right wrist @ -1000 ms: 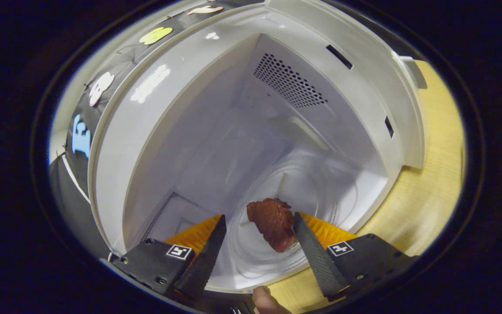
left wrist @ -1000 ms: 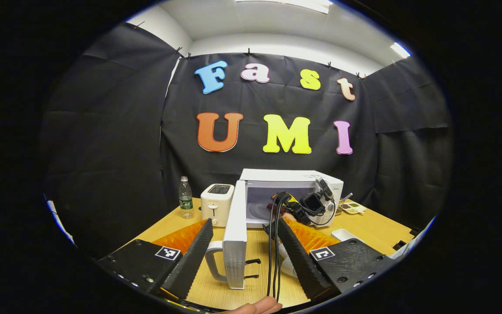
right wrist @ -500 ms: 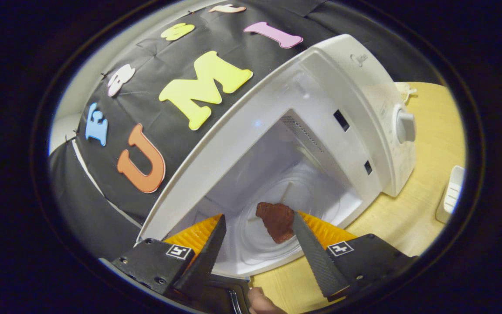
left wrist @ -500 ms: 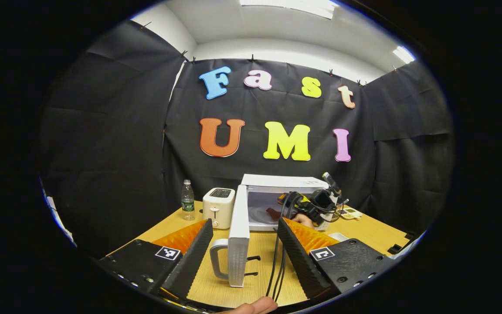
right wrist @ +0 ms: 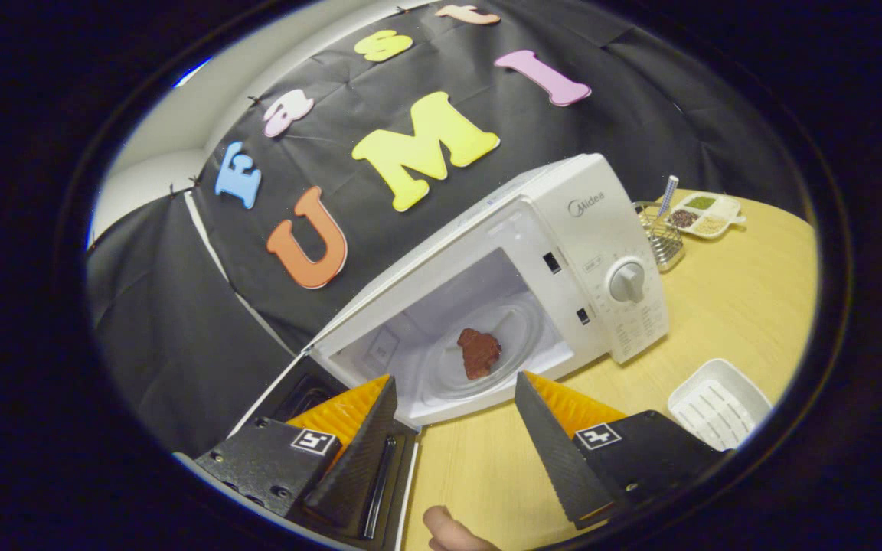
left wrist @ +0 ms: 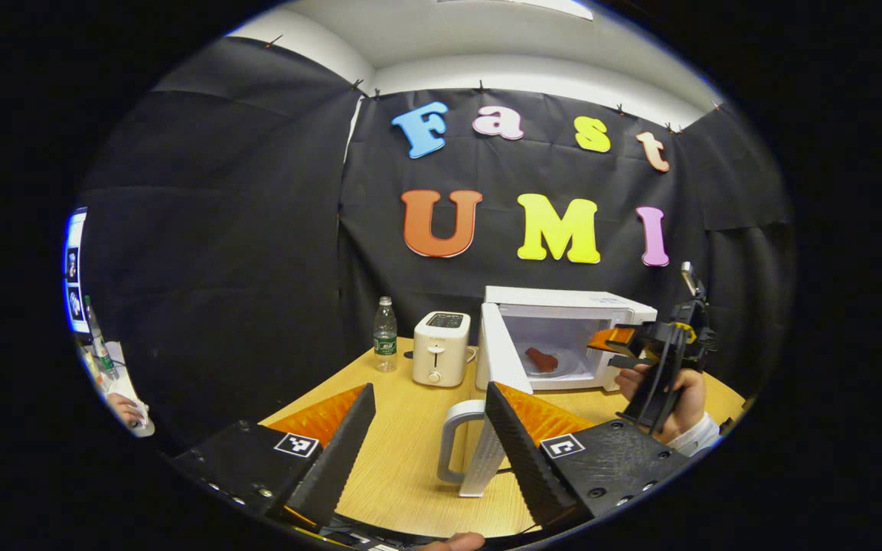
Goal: Open the microwave oven with the left hand, put the food in, and close the microwave oven.
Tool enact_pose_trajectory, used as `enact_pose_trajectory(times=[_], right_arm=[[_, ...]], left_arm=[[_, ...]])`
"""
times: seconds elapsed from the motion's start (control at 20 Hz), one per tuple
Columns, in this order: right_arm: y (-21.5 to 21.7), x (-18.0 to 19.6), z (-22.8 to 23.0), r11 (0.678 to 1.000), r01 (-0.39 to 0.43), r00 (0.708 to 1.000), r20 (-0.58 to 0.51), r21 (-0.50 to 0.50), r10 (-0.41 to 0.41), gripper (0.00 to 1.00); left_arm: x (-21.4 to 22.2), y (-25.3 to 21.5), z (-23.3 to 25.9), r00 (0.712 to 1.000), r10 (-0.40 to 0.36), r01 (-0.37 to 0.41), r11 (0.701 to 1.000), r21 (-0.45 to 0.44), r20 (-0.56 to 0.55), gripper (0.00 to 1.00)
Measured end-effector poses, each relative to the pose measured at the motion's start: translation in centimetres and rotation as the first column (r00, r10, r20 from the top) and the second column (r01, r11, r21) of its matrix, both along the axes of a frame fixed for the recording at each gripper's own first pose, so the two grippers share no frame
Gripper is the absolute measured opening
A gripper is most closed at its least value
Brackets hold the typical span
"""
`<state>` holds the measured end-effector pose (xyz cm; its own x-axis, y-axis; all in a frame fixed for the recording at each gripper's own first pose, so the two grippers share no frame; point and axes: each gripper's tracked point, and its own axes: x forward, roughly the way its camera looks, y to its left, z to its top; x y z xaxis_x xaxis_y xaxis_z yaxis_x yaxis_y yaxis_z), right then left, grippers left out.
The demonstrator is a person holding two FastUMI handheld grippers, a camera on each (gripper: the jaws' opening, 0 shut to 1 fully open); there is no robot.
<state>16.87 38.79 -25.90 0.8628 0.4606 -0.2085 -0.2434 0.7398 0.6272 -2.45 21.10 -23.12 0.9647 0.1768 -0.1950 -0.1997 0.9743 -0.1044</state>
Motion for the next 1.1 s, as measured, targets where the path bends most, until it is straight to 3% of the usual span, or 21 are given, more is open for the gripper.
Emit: enact_pose_trajectory(times=[0.05,0.1,0.2,0.25,0.35,0.4,0.45,0.75,0.8,0.9,0.95,1.0,1.1], right_arm=[[-0.8,-0.9,0.4,1.0,-0.015,1.0,0.02,-0.014,0.015,0.98],[-1.5,-1.8,0.7,0.999,-0.032,0.999,0.036,-0.038,0.033,0.98],[-3.5,-3.2,1.2,0.995,-0.049,0.996,0.065,-0.083,0.054,0.98],[-4.3,-4.0,1.6,0.993,-0.067,0.994,0.081,-0.099,0.075,0.98],[-6.3,-5.3,2.1,0.986,-0.095,0.988,0.11,-0.134,0.11,0.98],[-7.8,-6.1,2.4,0.983,-0.097,0.986,0.122,-0.155,0.116,0.98],[-9.2,-6.6,2.7,0.981,-0.086,0.984,0.141,-0.174,0.111,0.98],[-16.8,-9.4,6.2,0.981,-0.025,0.961,0.265,-0.193,0.077,0.98],[-17.9,-9.7,6.5,0.982,-0.017,0.959,0.275,-0.188,0.07,0.98],[-19.5,-10.1,6.7,0.985,-0.001,0.956,0.289,-0.173,0.051,0.98],[-20.3,-10.5,6.8,0.986,0.002,0.955,0.294,-0.168,0.049,0.98],[-20.8,-10.9,7.0,0.987,0.0,0.953,0.298,-0.164,0.049,0.98],[-22.2,-11.5,7.3,0.988,0.003,0.95,0.308,-0.157,0.046,0.98]], left_arm=[[-0.1,0.2,-0.2,1.0,0.003,-0.003,1.0,0.0,-0.003,0.84],[-0.2,0.5,-0.4,1.0,0.009,-0.009,1.0,0.021,-0.009,0.55],[-0.2,1.5,-1.1,0.999,0.045,-0.043,0.994,0.097,-0.021,0.29],[-0.3,2.0,-1.7,0.997,0.068,-0.064,0.99,0.123,-0.031,0.02],[-0.2,1.6,-2.6,0.996,0.076,-0.071,0.991,0.116,-0.041,0.06],[0.0,0.9,-3.1,0.997,0.06,-0.055,0.994,0.099,-0.046,0.0],[0.3,0.4,-3.6,0.998,0.047,-0.043,0.994,0.097,-0.041,0.06],[2.6,0.8,-7.3,0.995,0.067,-0.062,0.996,0.07,-0.079,0.09],[3.0,1.4,-7.2,0.996,0.062,-0.06,0.998,0.032,-0.071,0.0],[3.5,1.2,-7.9,0.997,0.046,-0.046,0.999,-0.005,-0.054,0.0],[3.7,1.1,-8.8,0.996,0.038,-0.039,0.999,-0.011,-0.081,0.1],[3.5,1.0,-9.5,0.995,0.035,-0.037,0.999,-0.012,-0.095,0.0],[3.7,0.8,-10.0,0.994,0.037,-0.038,0.999,-0.012,-0.106,0.0]])
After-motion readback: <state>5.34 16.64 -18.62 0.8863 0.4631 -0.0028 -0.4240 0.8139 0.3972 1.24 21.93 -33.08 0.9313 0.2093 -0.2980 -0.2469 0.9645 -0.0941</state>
